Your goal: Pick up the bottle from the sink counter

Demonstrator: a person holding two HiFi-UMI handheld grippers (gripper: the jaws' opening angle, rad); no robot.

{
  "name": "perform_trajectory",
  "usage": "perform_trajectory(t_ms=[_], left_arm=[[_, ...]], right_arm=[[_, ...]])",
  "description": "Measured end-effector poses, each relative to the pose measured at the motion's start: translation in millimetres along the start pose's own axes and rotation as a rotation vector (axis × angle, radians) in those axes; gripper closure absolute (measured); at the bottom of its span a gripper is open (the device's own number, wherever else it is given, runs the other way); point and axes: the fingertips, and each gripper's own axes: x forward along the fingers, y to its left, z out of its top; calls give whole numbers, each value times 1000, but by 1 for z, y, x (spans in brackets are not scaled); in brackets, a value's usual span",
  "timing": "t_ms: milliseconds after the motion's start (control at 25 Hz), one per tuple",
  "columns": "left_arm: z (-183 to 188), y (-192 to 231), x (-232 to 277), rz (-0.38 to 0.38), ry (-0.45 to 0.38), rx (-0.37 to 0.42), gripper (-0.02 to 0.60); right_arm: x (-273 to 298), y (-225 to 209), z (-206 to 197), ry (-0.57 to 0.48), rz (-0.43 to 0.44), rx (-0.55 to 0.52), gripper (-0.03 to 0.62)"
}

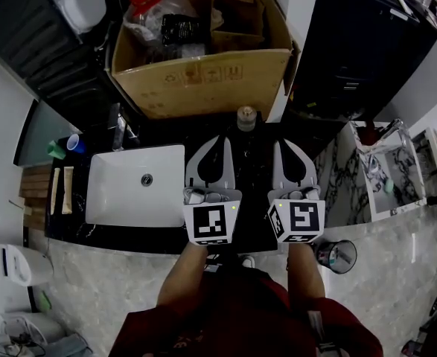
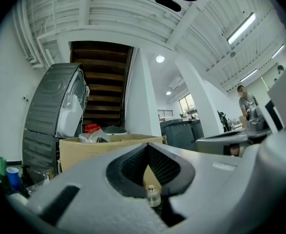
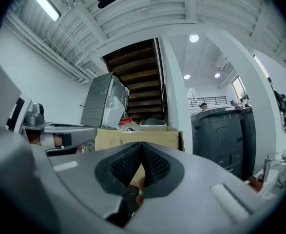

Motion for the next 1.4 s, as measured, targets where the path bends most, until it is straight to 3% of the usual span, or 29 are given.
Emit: perform_trajectory(t_ms=[760, 1400], left_arm=[[-38, 19, 23, -20, 37, -28, 580], [-79, 46, 49, -92, 77, -33, 580]], right_arm=[[38, -1, -47, 95, -30, 17, 592], [93, 7, -97, 189, -72, -32, 591]])
